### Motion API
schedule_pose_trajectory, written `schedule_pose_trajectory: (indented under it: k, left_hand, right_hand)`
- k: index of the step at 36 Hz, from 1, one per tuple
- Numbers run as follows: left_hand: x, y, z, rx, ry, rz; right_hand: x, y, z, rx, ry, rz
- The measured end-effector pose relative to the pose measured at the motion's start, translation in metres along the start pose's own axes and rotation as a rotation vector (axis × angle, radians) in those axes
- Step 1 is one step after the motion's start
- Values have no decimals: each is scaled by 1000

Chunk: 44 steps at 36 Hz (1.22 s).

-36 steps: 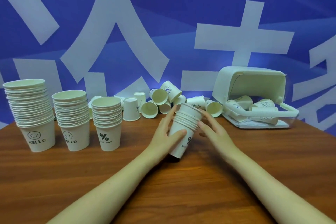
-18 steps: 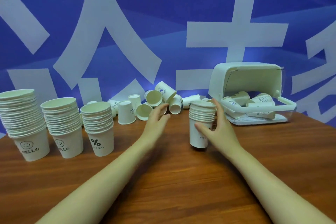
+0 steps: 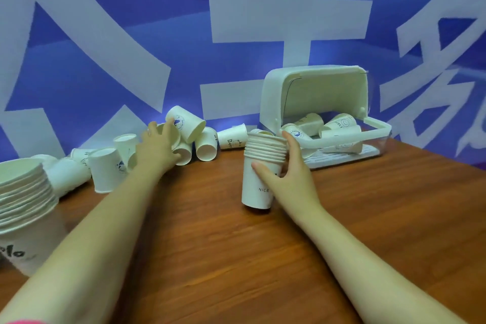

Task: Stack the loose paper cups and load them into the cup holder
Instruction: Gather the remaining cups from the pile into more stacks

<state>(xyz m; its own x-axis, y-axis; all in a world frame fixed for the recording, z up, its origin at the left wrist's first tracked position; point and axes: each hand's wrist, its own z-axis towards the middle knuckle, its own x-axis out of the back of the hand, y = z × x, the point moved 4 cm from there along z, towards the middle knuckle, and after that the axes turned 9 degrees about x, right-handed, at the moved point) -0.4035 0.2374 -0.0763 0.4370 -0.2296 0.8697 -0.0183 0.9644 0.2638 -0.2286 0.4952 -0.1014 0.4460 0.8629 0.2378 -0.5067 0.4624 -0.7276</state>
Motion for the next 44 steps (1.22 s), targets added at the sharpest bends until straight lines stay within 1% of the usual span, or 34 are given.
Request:
schedule_pose_trajectory:
  k: [3, 5, 9, 13, 18, 20, 24, 26, 29, 31, 33, 34, 38, 44]
  left_hand:
    - [1, -1, 2, 25, 117, -52]
    - [5, 0, 0, 19, 157, -113]
    - [23, 6, -13, -64, 216, -270]
    - [53, 16, -38, -97, 232, -378]
    - [96, 25, -85, -153, 243, -455]
    - [114, 24, -106, -137, 251, -575]
    - [149, 9, -139, -40, 283, -881]
    - [161, -3, -149, 23, 255, -1049]
    - [165, -16, -161, 116, 73, -1261]
    - [164, -23, -169, 106, -53, -1356]
    - [163, -28, -176, 40, -123, -1354]
    - [163, -31, -180, 7, -133, -1321]
    - [165, -41, -189, -125, -121, -1081]
    - [154, -41, -204, -195, -230, -787]
  right_hand:
    - [-1, 2, -1, -4, 6, 8]
    - [-2, 0, -2, 0, -3, 14]
    - [-5, -10, -3, 10, -46, -8]
    - [-10, -19, -6, 35, -118, -43]
    - [-12, -38, -12, 70, -227, -77]
    - [-17, -45, -15, 28, -267, 1]
    - [-27, -57, -21, -55, -340, 153]
    - [-32, -67, -28, -49, -409, 173]
    - [-39, -82, -41, -11, -507, 167]
    - [-44, -91, -48, 23, -551, 169]
    - [-49, -99, -54, 49, -578, 187]
    - [-51, -102, -57, 61, -591, 191]
    - [-56, -110, -65, 109, -650, 166]
    - [-64, -112, -71, 139, -653, 171]
